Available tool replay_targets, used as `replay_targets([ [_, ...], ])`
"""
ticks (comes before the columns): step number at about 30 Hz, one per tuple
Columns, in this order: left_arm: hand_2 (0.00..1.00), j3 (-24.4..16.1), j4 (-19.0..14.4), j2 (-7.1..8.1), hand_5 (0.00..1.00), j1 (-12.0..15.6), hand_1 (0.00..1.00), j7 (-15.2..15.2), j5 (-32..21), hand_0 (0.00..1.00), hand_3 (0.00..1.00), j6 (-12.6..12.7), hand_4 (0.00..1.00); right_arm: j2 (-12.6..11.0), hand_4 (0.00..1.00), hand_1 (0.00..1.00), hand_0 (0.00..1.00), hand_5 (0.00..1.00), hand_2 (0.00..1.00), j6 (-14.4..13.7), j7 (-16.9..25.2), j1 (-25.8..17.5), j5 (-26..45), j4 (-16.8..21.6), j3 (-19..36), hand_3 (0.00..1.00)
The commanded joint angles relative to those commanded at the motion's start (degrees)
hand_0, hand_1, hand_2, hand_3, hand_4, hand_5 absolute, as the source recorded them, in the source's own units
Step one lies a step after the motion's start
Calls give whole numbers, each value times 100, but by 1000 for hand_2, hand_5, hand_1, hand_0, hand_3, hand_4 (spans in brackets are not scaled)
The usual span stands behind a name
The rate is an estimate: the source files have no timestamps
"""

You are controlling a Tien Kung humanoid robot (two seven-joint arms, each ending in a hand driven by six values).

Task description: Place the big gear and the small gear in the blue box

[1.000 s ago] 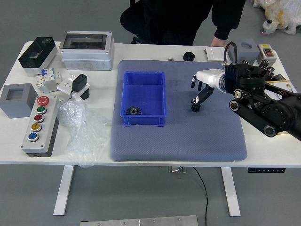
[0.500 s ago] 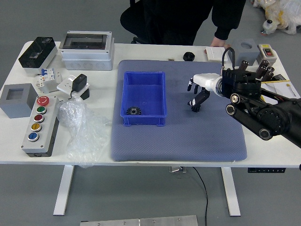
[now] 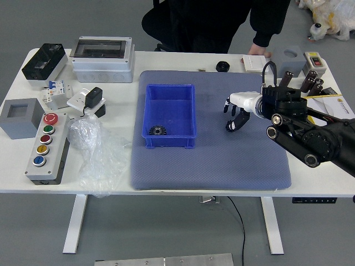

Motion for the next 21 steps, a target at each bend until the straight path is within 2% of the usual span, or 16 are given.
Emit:
replay_targets([
  [1, 826, -1, 0, 0, 374, 2, 830, 0, 0, 861, 777, 0, 600, 2, 718, 546, 503, 51, 707, -9, 8, 0, -2, -16, -3, 716],
  [21, 825, -14, 1, -22, 374, 6, 830, 3, 3, 861, 778, 2, 600, 84, 719, 545, 510, 35, 707, -80, 74, -19, -9, -203, -44, 714],
])
